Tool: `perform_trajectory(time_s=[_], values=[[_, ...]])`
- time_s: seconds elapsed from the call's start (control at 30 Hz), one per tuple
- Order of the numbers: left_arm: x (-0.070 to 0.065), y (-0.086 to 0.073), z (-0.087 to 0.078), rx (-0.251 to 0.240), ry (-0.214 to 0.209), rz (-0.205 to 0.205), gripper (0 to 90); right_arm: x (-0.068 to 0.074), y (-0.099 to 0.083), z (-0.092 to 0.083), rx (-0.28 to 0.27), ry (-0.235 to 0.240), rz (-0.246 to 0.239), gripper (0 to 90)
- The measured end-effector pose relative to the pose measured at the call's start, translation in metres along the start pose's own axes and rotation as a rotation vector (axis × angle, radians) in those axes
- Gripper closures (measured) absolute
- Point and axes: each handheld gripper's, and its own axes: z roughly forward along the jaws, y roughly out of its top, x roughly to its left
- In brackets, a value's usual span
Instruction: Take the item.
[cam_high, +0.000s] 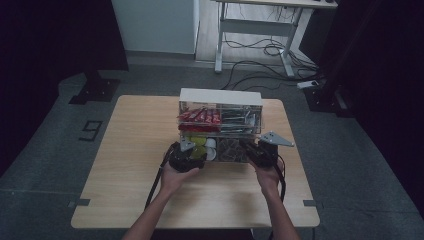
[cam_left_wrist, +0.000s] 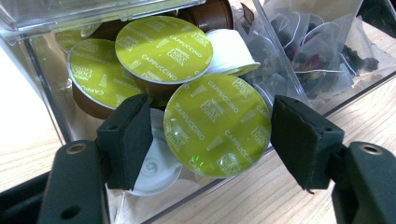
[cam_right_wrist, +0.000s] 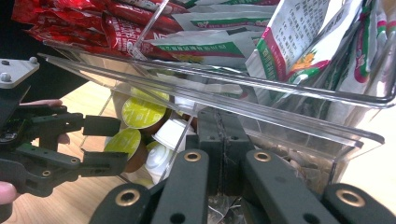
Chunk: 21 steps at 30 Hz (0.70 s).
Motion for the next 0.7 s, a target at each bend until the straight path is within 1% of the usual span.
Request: perform_trajectory(time_s=[0.1,0.13,0.23,0.37,0.43,0.5,0.53,0.63,0.7], values=[[-0.0023,0.0001,0.0012,-0.002,-0.001,0.006,30.3,0.0000,0.0000,0.0002,-0.001,-0.001,0.000,89.1],[-0.0056,0.0005,0.0025,0.005,0.001,0.024,30.3,-0.0001,-0.0002,0.0004,-0.002,-0.001,0.001,89.1],[-0.0073,0.0008,0.0039,0.001,-0.002,0.017,32.0,0.0001,-0.0006,0.0003,-0.002,-0.002,0.000,89.1],[-0.0083,0.0005,0.0046,-0.005,0.009,0.017,35.7,0.0000,-0.0009,0.0000,-0.003,-0.004,0.000,89.1],[-0.0067,0.0002,0.0043,-0.012,0.005,0.004,37.1,-0.0007,-0.0011,-0.0006,-0.004,-0.005,0.001,89.1],[-0.0062,0.0002,0.0043,-0.013,0.002,0.001,37.4,-0.0012,-0.0013,-0.0010,-0.004,-0.004,0.002,89.1],[-0.0056,0.0004,0.0044,-0.013,-0.007,-0.003,37.5,-0.0012,-0.0014,-0.0010,-0.005,-0.006,0.002,89.1],[-0.0054,0.0005,0.0043,-0.011,-0.009,-0.007,38.0,-0.0012,-0.0015,-0.0012,-0.006,-0.007,0.002,89.1],[-0.0029,0.0004,0.0042,-0.015,-0.021,-0.030,38.1,-0.0012,-0.0013,-0.0012,-0.005,-0.007,0.001,89.1]])
